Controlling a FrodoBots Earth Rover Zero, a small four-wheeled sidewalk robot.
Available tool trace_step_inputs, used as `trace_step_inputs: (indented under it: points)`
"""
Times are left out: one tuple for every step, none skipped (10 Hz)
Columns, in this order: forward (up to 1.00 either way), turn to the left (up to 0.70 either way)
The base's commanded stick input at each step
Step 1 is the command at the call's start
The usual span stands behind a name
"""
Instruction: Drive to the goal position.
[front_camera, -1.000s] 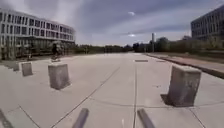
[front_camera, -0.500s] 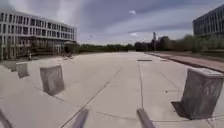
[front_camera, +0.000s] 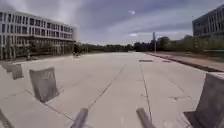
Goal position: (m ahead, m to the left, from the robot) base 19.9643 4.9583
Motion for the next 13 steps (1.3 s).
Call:
trace_step_inputs:
  points:
    - [0.5,-0.5]
    - [0.5,-0.5]
    - [0.5,-0.5]
    - [0.5,-0.5]
    - [0.5,0.0]
    - [0.5,0.0]
    - [0.5,0.0]
    - [0.5,0.0]
    - [0.5,0.0]
    - [0.5,0.0]
    - [0.5,0.0]
    - [0.5,0.0]
    - [0.5,0.0]
